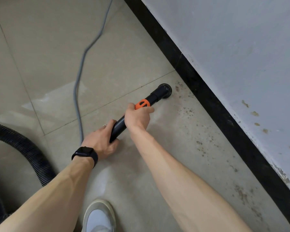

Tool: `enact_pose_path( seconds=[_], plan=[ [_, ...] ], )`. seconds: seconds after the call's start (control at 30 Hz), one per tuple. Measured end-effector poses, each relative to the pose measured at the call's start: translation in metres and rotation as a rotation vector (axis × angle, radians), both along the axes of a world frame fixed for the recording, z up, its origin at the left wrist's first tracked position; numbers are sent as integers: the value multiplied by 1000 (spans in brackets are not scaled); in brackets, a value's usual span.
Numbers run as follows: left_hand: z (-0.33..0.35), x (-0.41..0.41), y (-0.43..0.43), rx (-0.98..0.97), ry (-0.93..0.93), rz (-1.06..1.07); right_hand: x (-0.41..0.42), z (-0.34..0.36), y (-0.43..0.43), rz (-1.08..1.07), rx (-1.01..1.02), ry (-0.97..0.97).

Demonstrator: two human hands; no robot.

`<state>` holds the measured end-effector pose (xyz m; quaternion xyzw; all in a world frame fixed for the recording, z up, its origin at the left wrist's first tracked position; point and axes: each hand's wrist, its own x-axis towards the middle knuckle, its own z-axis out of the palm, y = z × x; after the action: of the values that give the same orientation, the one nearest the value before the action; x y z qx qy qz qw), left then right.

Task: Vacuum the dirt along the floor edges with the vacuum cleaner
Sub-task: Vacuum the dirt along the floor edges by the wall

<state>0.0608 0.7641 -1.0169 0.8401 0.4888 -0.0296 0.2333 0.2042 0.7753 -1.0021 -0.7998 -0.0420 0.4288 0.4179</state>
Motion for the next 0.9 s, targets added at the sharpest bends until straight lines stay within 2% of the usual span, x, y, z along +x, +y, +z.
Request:
enact_pose_path(
  seconds=[0.27,0.53,0.9],
  plan=[
    [0,40,0,-108,-121,38,39,1,9,29,-42,-124],
    [0,89,3,-293,-291,198,83,4,25,145,-63,-280],
    [5,69,6,-206,-207,125,71,10,20,116,-30,-139]
  ],
)
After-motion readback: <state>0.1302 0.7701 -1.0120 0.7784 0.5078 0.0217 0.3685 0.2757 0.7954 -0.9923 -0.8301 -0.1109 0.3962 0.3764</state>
